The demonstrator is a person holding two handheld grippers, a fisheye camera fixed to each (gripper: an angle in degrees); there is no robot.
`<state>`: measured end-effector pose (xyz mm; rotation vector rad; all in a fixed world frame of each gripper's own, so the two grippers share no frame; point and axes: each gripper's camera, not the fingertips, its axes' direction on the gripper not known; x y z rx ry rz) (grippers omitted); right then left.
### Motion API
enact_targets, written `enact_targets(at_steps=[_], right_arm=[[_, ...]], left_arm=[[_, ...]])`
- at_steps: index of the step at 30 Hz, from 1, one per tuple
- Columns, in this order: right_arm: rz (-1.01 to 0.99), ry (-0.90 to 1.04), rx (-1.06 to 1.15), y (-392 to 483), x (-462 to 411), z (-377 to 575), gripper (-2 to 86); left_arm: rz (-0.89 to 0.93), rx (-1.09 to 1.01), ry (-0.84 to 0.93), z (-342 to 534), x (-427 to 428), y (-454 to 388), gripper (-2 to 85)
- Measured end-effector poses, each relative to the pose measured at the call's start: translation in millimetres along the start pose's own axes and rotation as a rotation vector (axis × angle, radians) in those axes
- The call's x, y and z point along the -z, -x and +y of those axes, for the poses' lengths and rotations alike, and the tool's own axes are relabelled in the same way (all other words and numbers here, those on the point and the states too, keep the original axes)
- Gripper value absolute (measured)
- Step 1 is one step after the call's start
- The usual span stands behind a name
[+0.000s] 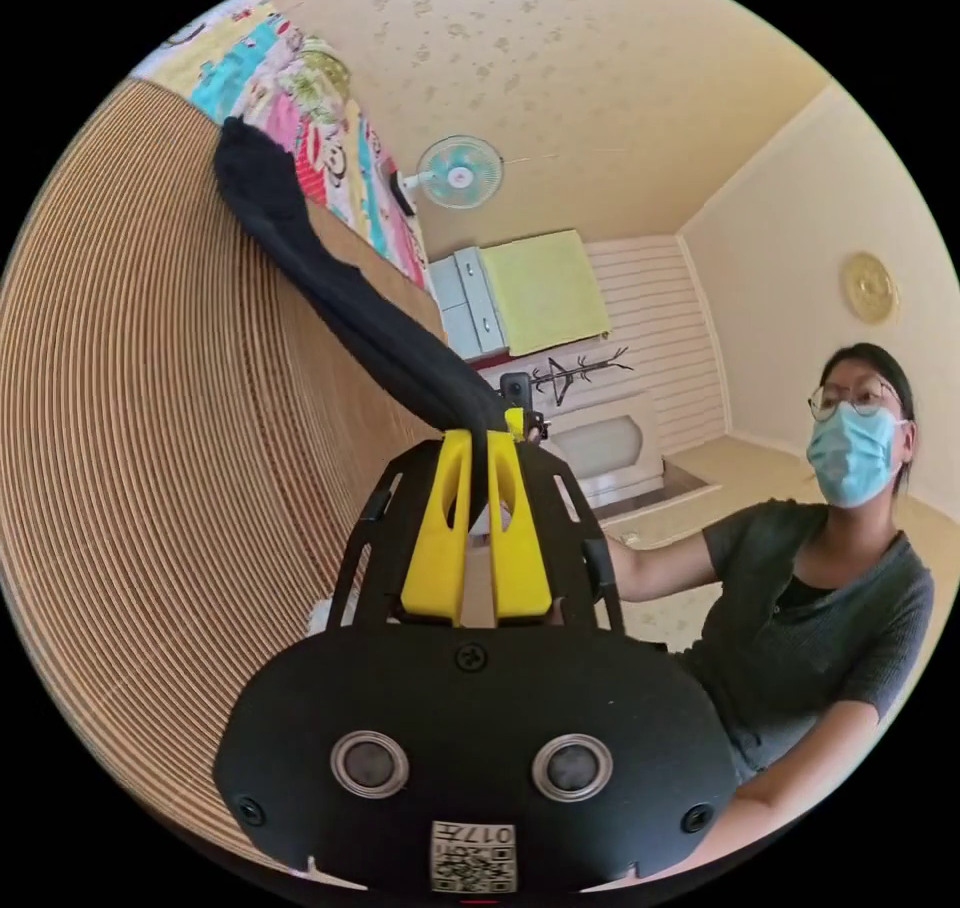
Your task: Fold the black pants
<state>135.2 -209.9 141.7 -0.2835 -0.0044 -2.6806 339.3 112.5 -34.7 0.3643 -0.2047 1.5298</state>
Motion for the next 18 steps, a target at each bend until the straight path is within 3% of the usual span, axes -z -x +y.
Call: enact_targets(at_steps=[6,10,14,18], right_arm=[[0.001,0.017,0.172,169.0,-16.1,21.3,2.3],[-0.063,-0.04,0.269,233.7,-19.6,14.1,2.2],[0.075,-0.078,0.249,240.3,-23.3,-22.2,2.2],[0.246,-0.071,0.168,186.7,-31.7,-76.9,2.2]], left_arm=[[-0.019,-0.208,0.006,39.9,11.1,-187.8,2.7],[0.0,-0.344,-0.023,41.0,14.8,-289.8,2.9],[-0.077,-0.382,-0.051,20.0,12.5,-319.8,3.1],[-0.314,-0.278,-0.024,-21.5,-7.9,-278.2,2.7]])
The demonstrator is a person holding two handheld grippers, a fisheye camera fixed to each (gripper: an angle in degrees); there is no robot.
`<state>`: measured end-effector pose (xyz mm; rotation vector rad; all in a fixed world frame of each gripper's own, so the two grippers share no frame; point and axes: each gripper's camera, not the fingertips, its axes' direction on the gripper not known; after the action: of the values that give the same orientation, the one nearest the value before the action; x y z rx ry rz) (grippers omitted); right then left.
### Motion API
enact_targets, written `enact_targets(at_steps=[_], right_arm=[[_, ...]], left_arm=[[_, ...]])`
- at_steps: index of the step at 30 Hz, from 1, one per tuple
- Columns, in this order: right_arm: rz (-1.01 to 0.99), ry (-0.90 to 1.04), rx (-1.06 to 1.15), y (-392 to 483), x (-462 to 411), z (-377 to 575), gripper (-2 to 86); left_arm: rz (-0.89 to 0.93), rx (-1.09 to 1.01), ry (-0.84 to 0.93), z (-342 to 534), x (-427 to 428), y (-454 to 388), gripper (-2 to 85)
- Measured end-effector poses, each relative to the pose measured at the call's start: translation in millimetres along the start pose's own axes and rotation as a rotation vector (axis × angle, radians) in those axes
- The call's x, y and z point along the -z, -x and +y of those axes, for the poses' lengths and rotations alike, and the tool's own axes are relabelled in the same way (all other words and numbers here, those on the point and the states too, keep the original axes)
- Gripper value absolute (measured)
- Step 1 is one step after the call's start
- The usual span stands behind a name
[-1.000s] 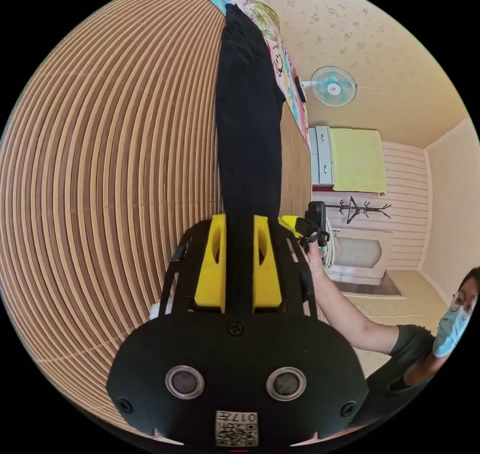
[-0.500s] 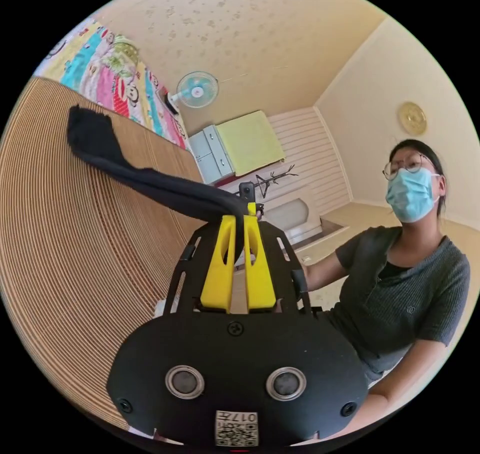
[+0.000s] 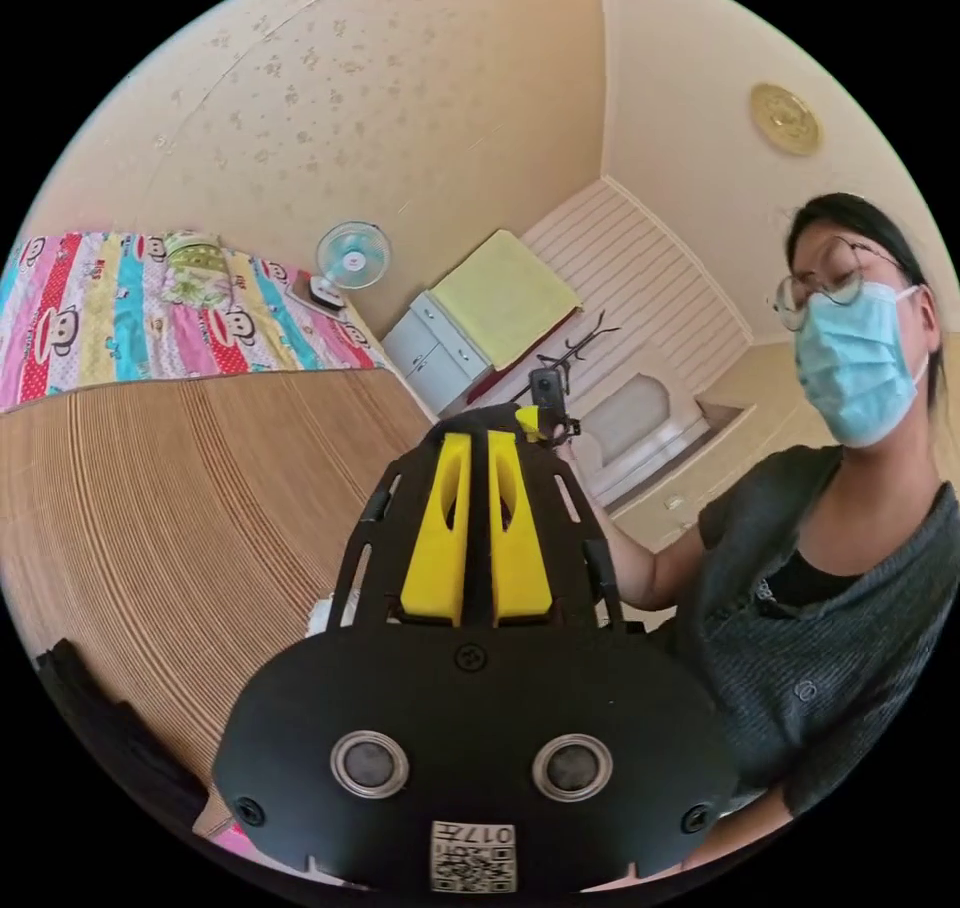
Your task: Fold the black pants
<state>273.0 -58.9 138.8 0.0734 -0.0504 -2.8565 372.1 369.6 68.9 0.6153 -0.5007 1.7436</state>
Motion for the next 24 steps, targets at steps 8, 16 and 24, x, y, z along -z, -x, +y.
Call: enact_targets(at_steps=[8,16,24], right_arm=[[0.206,0.18,-0.125,-85.5,-80.7,-16.7,2.7],[0.201,0.38,-0.585,-157.7,-190.3,175.2,6.5],[0.224,0.38,-0.8,-173.8,-204.5,211.0,15.2]], left_arm=[[-0.15,0.089,0.117,-10.7,-74.0,121.3,3.3],[-0.211,0.451,0.492,191.3,-181.5,204.7,5.6],[-0.192,0.71,0.432,281.1,-163.8,244.3,12.8]])
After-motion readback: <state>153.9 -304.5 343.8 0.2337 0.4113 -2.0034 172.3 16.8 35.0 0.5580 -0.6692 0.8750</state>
